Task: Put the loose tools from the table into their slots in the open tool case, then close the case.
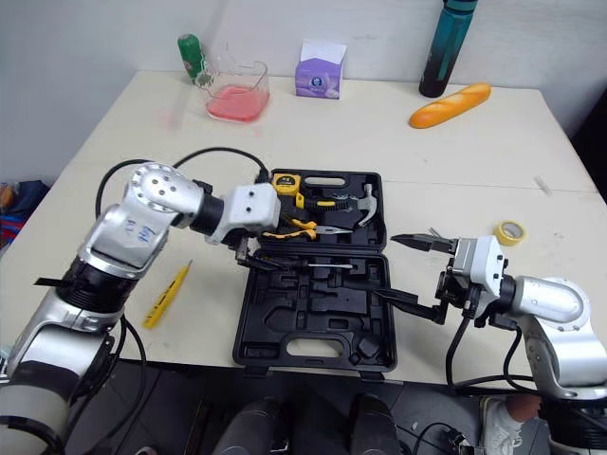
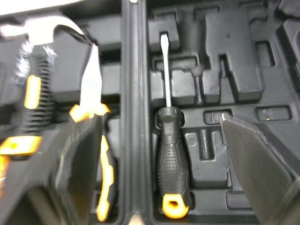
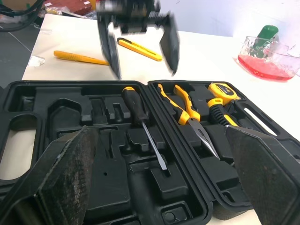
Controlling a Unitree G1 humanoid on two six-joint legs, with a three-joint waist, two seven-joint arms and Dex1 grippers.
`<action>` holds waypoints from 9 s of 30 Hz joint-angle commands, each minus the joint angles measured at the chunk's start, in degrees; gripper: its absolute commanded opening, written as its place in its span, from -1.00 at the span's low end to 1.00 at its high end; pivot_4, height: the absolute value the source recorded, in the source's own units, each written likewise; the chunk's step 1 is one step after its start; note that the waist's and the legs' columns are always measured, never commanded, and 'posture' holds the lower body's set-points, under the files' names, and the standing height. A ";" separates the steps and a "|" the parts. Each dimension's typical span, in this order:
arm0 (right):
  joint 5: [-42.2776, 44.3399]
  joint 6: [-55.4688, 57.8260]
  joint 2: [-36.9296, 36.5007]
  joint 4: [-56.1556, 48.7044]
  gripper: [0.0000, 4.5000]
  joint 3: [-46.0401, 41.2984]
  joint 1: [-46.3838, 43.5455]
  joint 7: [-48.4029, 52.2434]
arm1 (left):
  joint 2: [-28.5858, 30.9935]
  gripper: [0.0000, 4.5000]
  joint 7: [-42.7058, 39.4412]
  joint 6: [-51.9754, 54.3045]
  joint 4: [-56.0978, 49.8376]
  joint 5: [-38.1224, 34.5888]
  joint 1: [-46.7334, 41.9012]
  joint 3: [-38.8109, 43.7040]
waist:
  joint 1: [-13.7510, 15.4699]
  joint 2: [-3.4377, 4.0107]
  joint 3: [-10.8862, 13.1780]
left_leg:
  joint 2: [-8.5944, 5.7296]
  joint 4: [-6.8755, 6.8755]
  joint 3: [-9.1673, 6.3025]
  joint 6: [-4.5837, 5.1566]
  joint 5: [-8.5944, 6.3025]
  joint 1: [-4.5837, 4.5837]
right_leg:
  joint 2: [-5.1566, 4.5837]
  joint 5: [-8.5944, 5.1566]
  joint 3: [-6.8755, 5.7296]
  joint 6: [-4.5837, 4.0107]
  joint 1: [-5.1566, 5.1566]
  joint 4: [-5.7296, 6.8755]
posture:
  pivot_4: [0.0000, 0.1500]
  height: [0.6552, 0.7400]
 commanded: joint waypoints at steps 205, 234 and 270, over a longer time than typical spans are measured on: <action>-12.27 22.96 -13.10 29.43 -0.59 -3.08 -2.35 -12.45 | 14.24 1.00 10.05 1.81 -30.74 -38.69 38.33 23.19 | -0.12 1.15 -0.47 | 0.86 -0.02 0.51 -0.13 -0.64 0.41 | 0.98 0.51 0.34 0.01 0.61 -1.46 | 1.00 1.00; 0.24 50.22 -17.10 -3.22 -0.58 21.75 -36.57 10.59 | 13.37 1.00 8.77 -6.00 -25.89 -32.23 48.71 29.04 | -1.45 1.29 -0.39 | 1.08 0.10 0.69 -0.19 -0.76 -0.15 | 1.20 0.59 0.61 -0.08 -0.11 -1.42 | 1.00 1.00; -22.86 39.92 -7.69 -2.34 -0.58 38.79 -36.96 4.41 | 13.25 1.00 13.51 -6.99 -27.68 -29.61 57.32 33.32 | -1.59 1.16 -0.46 | 1.15 0.10 0.97 -0.19 -0.77 -0.14 | 1.30 0.63 0.84 -0.11 -0.28 -1.34 | 1.00 1.00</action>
